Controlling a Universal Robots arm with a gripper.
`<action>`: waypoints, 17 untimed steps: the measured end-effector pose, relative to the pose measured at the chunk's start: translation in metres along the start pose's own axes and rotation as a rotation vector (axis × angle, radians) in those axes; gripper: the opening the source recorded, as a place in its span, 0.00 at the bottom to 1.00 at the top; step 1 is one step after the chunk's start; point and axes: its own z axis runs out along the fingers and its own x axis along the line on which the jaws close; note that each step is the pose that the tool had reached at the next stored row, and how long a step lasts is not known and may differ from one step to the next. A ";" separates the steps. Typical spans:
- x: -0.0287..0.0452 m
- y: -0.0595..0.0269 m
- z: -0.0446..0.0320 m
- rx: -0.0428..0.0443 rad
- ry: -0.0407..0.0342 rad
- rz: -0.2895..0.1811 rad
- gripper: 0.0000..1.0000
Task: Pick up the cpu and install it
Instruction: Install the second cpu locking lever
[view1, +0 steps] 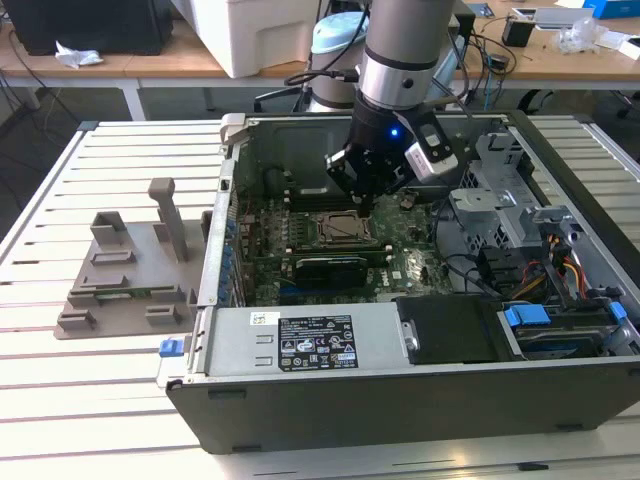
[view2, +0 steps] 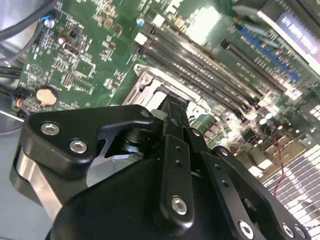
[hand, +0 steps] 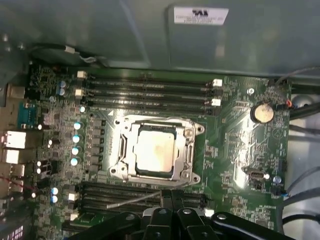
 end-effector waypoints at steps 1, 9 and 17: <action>0.0007 -0.0023 0.0005 -0.0016 -0.0002 0.000 0.11; 0.0240 -0.0116 0.0162 -0.0207 -0.0016 -0.002 0.11; 0.0339 -0.0119 0.0339 -0.0207 -0.0016 -0.002 0.11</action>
